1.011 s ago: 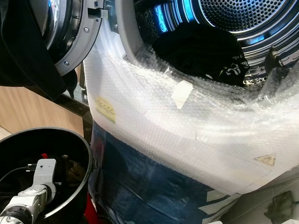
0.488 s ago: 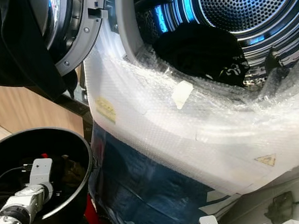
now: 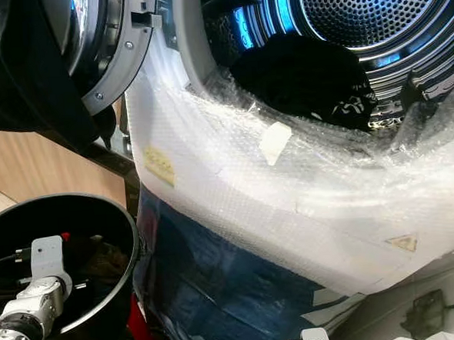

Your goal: Clothes washing

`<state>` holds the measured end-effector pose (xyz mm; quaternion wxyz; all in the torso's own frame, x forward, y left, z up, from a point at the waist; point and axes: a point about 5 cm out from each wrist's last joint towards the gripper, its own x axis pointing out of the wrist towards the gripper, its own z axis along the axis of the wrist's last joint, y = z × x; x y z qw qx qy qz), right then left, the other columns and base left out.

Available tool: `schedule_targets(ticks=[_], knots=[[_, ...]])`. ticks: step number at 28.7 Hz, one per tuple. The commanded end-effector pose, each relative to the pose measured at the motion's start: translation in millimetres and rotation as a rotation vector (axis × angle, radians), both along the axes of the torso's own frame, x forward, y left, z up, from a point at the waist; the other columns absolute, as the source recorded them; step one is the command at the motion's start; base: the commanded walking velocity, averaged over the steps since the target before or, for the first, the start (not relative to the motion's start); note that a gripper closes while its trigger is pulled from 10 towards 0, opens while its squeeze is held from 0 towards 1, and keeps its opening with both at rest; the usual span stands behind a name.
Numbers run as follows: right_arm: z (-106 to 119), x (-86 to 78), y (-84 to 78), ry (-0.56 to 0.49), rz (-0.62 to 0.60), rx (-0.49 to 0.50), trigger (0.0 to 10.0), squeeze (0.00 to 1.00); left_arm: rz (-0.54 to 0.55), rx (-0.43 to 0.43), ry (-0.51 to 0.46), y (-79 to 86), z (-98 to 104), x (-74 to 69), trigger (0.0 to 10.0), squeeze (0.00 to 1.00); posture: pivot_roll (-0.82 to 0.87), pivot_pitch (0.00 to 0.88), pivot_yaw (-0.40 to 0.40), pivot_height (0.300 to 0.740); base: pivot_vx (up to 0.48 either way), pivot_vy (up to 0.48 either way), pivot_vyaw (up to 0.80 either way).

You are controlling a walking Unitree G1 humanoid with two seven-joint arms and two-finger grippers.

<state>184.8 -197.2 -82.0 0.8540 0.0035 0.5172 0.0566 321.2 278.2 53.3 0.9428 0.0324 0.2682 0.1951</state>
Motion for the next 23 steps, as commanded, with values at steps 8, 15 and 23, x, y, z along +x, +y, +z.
schedule_targets(ticks=[8,15,23], knots=[[2.4,4.4,-2.1,-0.011,-0.039,0.013,10.0,0.0,-0.214,0.097,-0.259,-30.0,50.8,11.5,0.0,0.0,0.14,0.053,-0.224,0.74,0.0,0.0,0.0],[2.4,5.5,1.8,-0.012,-0.034,0.027,10.0,0.0,-0.5,0.075,-0.353,-70.5,84.5,-17.1,0.0,0.0,0.16,0.06,-0.221,0.74,0.0,0.0,0.0],[6.2,14.6,11.3,-0.051,-0.028,0.071,10.0,0.0,-0.763,-0.016,-0.462,-87.7,138.8,-47.8,0.0,0.0,0.19,0.061,-0.217,0.74,0.0,0.0,0.0]])
